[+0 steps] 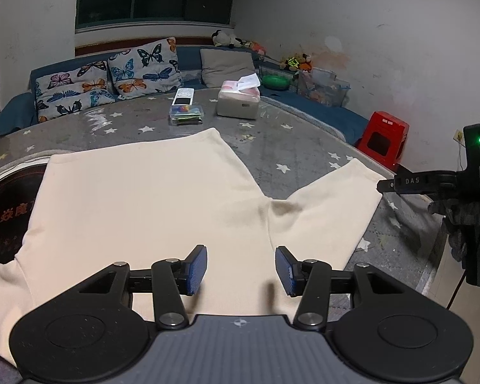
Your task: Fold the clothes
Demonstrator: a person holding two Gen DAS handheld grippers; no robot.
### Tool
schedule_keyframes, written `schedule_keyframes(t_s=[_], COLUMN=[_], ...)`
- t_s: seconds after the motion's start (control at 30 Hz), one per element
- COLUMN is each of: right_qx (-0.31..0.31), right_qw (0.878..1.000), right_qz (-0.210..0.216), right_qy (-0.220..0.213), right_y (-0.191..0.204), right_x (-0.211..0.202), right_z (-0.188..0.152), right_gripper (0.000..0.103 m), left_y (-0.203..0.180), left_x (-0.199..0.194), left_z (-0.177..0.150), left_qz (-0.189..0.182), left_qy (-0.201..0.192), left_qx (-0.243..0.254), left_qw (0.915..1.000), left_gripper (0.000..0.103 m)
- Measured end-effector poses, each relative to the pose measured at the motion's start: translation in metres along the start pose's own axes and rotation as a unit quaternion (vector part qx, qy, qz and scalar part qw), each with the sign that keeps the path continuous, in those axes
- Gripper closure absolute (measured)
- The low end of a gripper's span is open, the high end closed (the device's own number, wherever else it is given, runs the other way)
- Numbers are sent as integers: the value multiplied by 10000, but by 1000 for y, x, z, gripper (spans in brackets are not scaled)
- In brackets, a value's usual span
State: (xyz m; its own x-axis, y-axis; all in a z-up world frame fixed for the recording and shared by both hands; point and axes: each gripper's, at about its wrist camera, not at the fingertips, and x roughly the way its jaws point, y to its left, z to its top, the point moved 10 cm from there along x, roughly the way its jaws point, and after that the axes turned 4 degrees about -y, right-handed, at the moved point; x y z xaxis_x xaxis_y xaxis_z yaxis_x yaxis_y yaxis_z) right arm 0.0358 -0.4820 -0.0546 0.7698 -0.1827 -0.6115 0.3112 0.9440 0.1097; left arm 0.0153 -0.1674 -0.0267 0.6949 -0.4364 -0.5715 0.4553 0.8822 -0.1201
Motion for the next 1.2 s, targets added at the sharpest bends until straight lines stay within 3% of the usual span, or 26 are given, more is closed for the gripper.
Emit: schedule_keyframes(t_s=[0.17,0.3,0.47,0.83,1.2], right_qx=[-62,-31,115,70,-810], right_qw=[10000,9999,9996,9921,9647], right_qz=[67,95,204,894,2146], right_qy=[-11,-43,-173,-877,-1294], right_y=[6,7,7,36,162], right_x=[3,6,0,-63,-122], right_z=[1,5,7,49,86], right_gripper=[61,82,95,98,98], left_y=[-2,-2,3,18,59], left_x=[3,5,8,2,-30], left_z=[0,0,-4,-5,-2], left_qz=[2,33,114,230,465], left_qy=[20,35,75,-4,-344], left_qx=[29,47,12,-134,-545], left_qw=[10000,10000,9999,9996,9968], left_gripper=[51,51,50,48,48])
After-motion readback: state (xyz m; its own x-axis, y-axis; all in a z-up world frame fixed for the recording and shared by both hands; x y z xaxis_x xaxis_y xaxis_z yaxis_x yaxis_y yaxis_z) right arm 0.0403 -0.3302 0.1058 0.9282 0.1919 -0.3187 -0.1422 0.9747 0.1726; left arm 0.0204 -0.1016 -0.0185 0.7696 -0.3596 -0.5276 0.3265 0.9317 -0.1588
